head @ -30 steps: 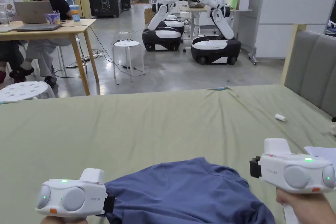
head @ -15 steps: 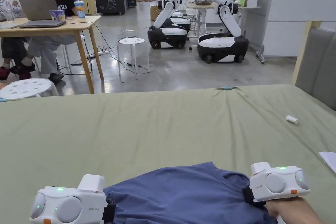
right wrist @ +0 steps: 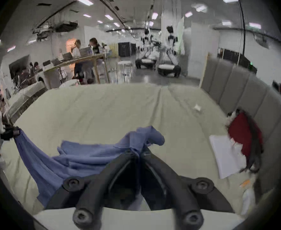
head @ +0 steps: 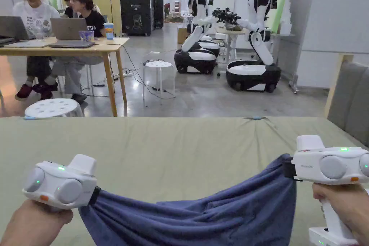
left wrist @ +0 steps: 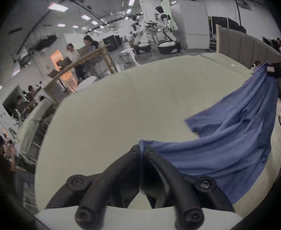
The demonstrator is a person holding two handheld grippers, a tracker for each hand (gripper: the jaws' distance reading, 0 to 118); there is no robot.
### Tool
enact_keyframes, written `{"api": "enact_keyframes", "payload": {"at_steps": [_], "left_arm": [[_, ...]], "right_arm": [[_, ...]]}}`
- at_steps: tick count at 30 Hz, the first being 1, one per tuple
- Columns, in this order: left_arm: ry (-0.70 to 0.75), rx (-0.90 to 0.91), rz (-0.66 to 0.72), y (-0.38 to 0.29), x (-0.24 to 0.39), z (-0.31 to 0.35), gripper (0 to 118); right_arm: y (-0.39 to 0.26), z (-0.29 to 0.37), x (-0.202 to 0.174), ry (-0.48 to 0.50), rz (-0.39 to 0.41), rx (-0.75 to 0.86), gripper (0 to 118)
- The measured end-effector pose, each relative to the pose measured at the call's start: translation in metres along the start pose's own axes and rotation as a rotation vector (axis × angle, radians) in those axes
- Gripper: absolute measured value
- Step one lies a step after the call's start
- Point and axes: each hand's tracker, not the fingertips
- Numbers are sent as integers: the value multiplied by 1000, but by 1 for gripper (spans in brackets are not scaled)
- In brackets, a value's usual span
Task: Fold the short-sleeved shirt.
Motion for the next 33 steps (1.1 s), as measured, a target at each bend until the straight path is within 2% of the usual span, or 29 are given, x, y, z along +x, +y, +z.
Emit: {"api": "enact_keyframes", "payload": {"at_steps": [3,7,10,17,20,27,33], "left_arm": [[79,80,-8,15,-27,26,0],[155,179,88,41,-66,53,0],[204,204,87,70,-82,70,0],[294,338,100,144,-112,116,0],[314,379,106,174,-125,132,0],[377,441,91,227,-153,123,0],[336,348,97,188,-141,59,0]], "right_arm": [[24,23,-13,-73,113,95,2],[56,50,-22,-90,80,238,2],[83,62,-35,-164,108,305,2],[152,91,-61,-196,166,413,2],[181,102,-64,-209,158,453,2],[225,91,-75,-225,181,494,2],[181,32,-84,-203,173,403,2]]}}
